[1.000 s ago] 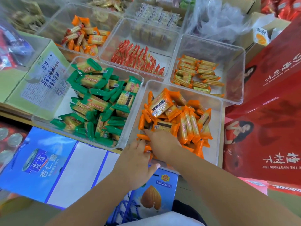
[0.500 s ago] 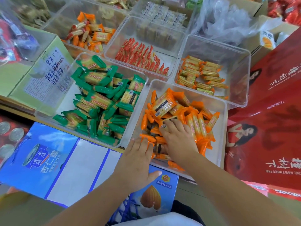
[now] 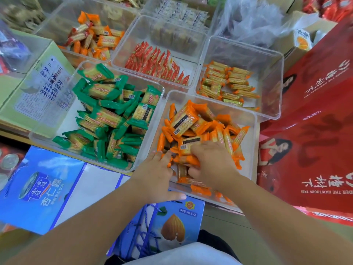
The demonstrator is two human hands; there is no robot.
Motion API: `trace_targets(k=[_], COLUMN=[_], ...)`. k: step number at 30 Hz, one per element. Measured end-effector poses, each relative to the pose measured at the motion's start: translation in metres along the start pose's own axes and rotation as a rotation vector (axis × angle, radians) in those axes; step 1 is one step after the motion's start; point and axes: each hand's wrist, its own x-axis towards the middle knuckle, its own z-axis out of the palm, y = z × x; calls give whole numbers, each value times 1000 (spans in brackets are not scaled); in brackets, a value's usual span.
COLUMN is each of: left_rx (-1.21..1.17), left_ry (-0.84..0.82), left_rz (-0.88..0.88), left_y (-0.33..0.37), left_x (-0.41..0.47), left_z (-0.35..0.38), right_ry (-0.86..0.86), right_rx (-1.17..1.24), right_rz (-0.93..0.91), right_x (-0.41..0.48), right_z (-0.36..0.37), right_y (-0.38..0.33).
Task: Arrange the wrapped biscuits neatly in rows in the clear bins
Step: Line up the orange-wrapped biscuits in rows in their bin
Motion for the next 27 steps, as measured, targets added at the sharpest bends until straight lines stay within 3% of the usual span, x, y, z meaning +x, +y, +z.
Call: trace_targets(k=[5,8,13,15,18,21,23,27], left_rx=[16,12,-24,-25,-1,19,-12,-67], left_ry=[31,59,48,50,65,102,131,173], left_rz=[-39,-35,-27,-41,-52,-77,-87,-56], left_y=[2,4,7,7,10,12,12,9], left_x=[2,-2,-8,-8,-9,-10,-11,-10], left_z=[-7,-3,2,4,10,15,18,21], right_ry=[244,317,205,286,374,-17,-191,-230], right_rx=[495,461,175,-13,-31,81,124,15], right_rz=[310,414,536,416,6,-278,-329,-256], right_x=[-5,0,14,18,27,46,61,84], right_z=[-30,-41,-39,-39,-28,-9,5,27], right_y=[26,45,56,40,5,-27,-37,-42])
